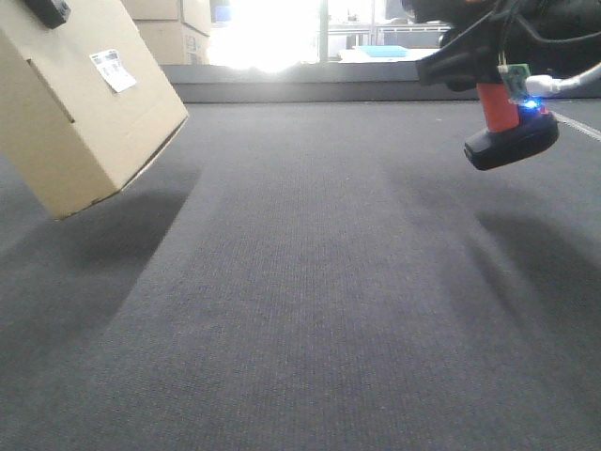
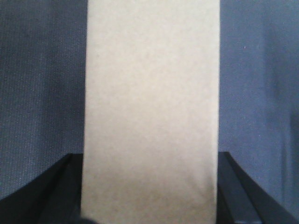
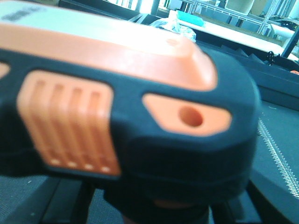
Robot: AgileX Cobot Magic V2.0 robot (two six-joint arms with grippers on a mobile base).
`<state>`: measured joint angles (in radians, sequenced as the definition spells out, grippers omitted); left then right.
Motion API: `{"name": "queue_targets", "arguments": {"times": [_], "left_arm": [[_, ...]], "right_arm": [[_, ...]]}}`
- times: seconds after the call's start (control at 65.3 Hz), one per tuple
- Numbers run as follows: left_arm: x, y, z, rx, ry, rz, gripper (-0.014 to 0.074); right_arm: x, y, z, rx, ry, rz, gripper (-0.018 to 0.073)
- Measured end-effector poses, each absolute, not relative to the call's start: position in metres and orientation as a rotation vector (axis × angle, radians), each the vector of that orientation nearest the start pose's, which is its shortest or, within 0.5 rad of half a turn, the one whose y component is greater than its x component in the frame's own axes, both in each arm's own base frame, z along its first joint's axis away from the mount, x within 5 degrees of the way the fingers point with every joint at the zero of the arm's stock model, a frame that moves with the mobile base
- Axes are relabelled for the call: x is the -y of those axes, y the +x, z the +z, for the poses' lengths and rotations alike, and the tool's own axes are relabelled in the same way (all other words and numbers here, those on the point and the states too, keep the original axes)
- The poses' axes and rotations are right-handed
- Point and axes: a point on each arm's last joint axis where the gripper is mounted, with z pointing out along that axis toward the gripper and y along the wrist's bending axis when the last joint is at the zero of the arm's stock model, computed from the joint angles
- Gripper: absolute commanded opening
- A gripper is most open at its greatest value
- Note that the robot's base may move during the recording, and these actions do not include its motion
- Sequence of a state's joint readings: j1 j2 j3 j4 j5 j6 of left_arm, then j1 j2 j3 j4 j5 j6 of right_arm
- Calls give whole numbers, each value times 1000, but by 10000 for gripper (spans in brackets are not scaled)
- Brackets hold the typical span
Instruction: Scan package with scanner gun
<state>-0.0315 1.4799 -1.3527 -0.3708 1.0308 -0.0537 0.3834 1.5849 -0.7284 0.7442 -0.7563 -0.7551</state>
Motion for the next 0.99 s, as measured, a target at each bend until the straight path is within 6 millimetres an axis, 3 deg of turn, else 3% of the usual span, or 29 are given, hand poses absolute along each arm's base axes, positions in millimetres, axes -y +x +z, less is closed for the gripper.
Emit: {"name": "queue_targets", "arguments": {"times": [0.383, 0.735, 0.995], "left_arm": [[38, 308, 345, -2603, -175, -512, 171], [38, 308, 346, -2593, -176, -507, 171], [37, 309, 346, -2585, -178, -506, 171]], "right_arm": [[-79, 310, 233, -1722, -107, -256, 204], [-63, 303, 248, -1717, 67, -240, 160], [-46, 291, 232, -1773, 96, -286, 160]]}}
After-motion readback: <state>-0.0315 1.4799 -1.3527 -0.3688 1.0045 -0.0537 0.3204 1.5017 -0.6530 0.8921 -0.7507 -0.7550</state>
